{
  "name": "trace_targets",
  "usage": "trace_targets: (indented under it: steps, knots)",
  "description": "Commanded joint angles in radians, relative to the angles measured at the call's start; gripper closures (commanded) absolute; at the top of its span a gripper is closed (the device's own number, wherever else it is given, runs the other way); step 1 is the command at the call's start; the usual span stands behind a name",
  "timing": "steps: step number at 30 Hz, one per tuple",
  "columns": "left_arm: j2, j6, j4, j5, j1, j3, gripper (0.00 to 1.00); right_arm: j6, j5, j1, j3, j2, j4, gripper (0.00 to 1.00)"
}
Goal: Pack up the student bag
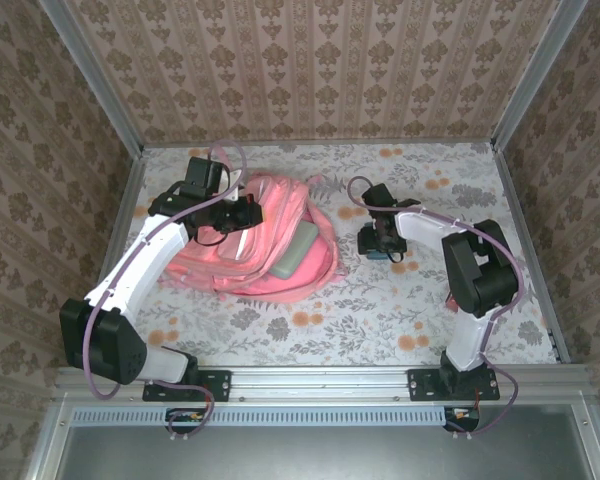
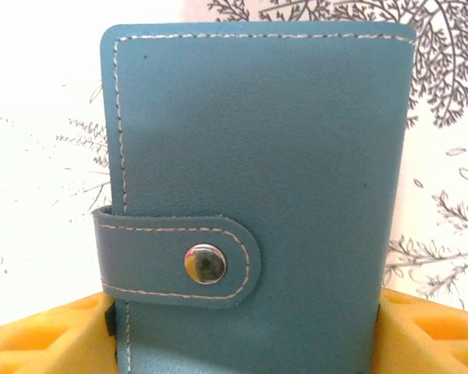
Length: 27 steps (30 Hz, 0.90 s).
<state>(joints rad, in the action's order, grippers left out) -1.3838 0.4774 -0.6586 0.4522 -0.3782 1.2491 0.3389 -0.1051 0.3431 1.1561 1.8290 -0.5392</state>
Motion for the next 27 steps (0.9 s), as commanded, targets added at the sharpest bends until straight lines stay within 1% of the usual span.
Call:
trace_targets:
  steps: [1,7,10,12,15,21,27]
  knots:
    - [0.017,0.003,-0.001,0.023,-0.005,0.043,1.00,0.019,0.022,0.012,-0.032,-0.064,-0.041,0.30]
    - [0.023,0.025,0.024,0.022,-0.005,0.059,1.00,0.051,0.050,0.084,-0.005,-0.182,-0.072,0.32]
    - [0.030,0.048,0.047,0.010,-0.002,0.057,1.00,0.080,0.101,0.134,0.016,-0.219,-0.068,0.33]
    - [0.040,0.072,0.075,0.003,0.000,0.045,1.00,0.131,0.148,0.164,0.032,-0.227,-0.057,0.34]
    - [0.045,0.089,0.100,0.002,0.001,0.036,1.00,0.218,0.224,0.209,0.050,-0.222,-0.022,0.34]
    - [0.069,0.109,0.121,-0.017,0.014,0.035,1.00,0.291,0.236,0.331,0.109,-0.168,0.064,0.34]
    - [0.125,0.159,0.184,-0.024,0.039,0.019,1.00,0.403,0.328,0.375,0.145,-0.077,0.250,0.34]
